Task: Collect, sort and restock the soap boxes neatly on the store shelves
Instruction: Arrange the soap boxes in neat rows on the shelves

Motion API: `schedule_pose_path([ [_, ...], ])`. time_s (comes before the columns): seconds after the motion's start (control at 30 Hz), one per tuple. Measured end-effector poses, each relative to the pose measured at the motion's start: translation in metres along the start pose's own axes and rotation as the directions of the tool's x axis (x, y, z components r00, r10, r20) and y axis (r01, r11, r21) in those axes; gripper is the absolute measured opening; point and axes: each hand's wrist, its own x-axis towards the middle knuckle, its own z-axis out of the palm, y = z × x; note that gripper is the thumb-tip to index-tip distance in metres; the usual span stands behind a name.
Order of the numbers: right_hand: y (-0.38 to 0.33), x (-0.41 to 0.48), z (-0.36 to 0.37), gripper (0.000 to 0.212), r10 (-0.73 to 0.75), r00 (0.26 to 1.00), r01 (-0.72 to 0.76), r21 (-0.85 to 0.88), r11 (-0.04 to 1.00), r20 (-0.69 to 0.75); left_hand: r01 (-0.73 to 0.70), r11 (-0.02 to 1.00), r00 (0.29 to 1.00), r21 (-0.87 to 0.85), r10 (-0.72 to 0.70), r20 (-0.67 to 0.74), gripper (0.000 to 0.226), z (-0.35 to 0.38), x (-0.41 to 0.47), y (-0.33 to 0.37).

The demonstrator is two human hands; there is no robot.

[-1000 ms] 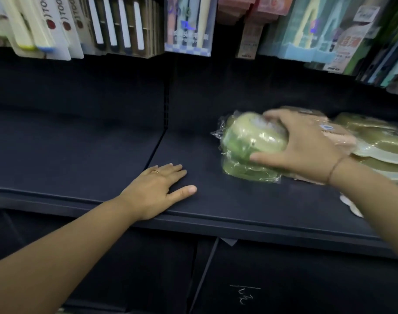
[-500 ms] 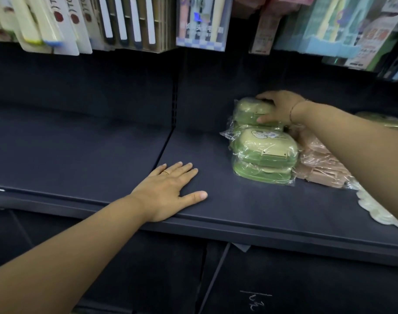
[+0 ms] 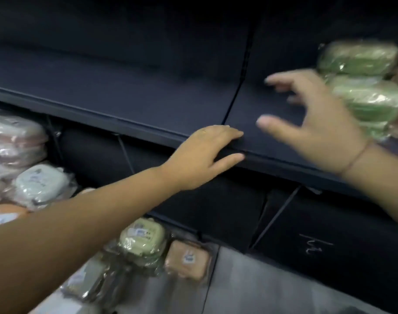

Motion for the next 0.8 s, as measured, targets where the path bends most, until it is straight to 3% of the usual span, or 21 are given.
schedule_pose_path([
  [0.07, -0.03, -0.046, 0.059, 0.054, -0.046, 0.99, 0.028, 0.134, 0.991, 0.136, -0.068, 0.993, 0.993, 0.099, 0.078, -0.093, 0.045, -0.005, -0.062, -0.011],
  [0.1, -0.038, -0.067, 0.091, 0.052, -0.013, 0.978, -0.025, 0.179, 0.983, 0.209, -0.071, 0.986, 0.994, 0.153, 0.083, -0.074, 0.042, -0.005, -0.094, -0.02],
  [0.2, -0.041, -0.127, 0.179, 0.051, 0.198, 0.847, -0.324, 0.183, 0.928, 0.494, 0.018, 0.983, 0.975, 0.185, -0.058, 0.214, 0.05, 0.007, -0.171, -0.062],
  [0.27, -0.032, -0.158, 0.225, 0.056, 0.309, 0.733, -0.447, 0.086, 0.891, 0.606, 0.11, 0.97, 0.886, 0.219, -0.196, 0.42, 0.073, 0.023, -0.199, -0.09],
  [0.37, -0.022, -0.189, 0.269, 0.077, 0.458, 0.61, -0.546, -0.075, 0.834, 0.647, 0.179, 0.931, 0.719, 0.319, -0.345, 0.604, 0.109, 0.05, -0.217, -0.12],
  [0.47, -0.014, -0.215, 0.292, 0.091, 0.491, 0.598, -0.489, -0.197, 0.85, 0.633, 0.139, 0.911, 0.62, 0.388, -0.385, 0.683, 0.114, 0.071, -0.223, -0.137],
  [0.53, -0.01, -0.227, 0.302, 0.099, 0.483, 0.6, -0.435, -0.247, 0.866, 0.638, 0.146, 0.906, 0.609, 0.397, -0.399, 0.686, 0.108, 0.081, -0.221, -0.143],
  [0.63, -0.007, -0.232, 0.312, 0.105, 0.496, 0.597, -0.372, -0.33, 0.868, 0.631, 0.169, 0.893, 0.609, 0.417, -0.427, 0.668, 0.116, 0.101, -0.215, -0.146],
  [0.8, -0.001, -0.231, 0.319, 0.102, 0.511, 0.627, -0.359, -0.364, 0.859, 0.588, 0.066, 0.84, 0.616, 0.539, -0.459, 0.64, 0.125, 0.12, -0.2, -0.138],
])
